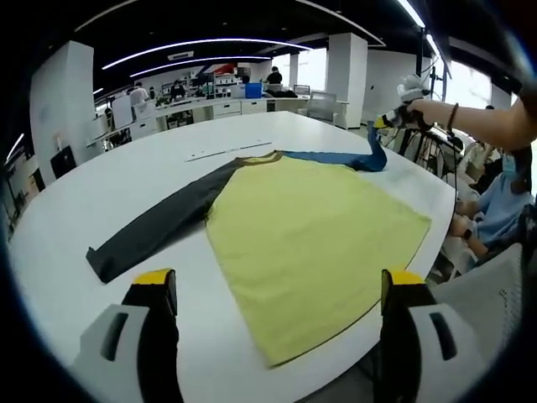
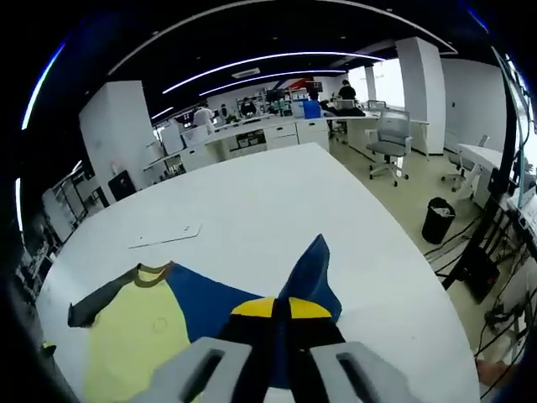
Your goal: Fold the garment on the visible template until the final outline fits inside the template.
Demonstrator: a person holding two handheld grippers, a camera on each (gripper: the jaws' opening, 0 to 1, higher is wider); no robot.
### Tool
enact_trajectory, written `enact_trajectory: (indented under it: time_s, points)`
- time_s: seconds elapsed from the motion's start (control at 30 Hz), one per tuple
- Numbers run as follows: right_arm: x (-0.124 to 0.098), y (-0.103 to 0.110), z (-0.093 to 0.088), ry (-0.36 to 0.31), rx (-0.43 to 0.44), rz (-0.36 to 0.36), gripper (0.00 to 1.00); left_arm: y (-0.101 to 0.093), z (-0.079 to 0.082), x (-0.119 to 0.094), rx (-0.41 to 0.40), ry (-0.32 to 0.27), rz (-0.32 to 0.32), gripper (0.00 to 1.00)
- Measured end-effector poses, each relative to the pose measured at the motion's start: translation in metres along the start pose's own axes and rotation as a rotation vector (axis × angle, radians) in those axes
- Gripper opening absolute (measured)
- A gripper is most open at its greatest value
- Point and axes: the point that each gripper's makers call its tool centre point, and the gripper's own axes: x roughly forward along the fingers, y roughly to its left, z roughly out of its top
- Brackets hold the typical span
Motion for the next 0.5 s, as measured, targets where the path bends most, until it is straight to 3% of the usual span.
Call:
enact_trajectory:
  time_s: [0.5]
  points:
    - [0.019,0.053,0.002,0.016,-0.037,0.082,0.00,0.000,-0.003,-0.002,-0.010,0.006,0.002,0.99]
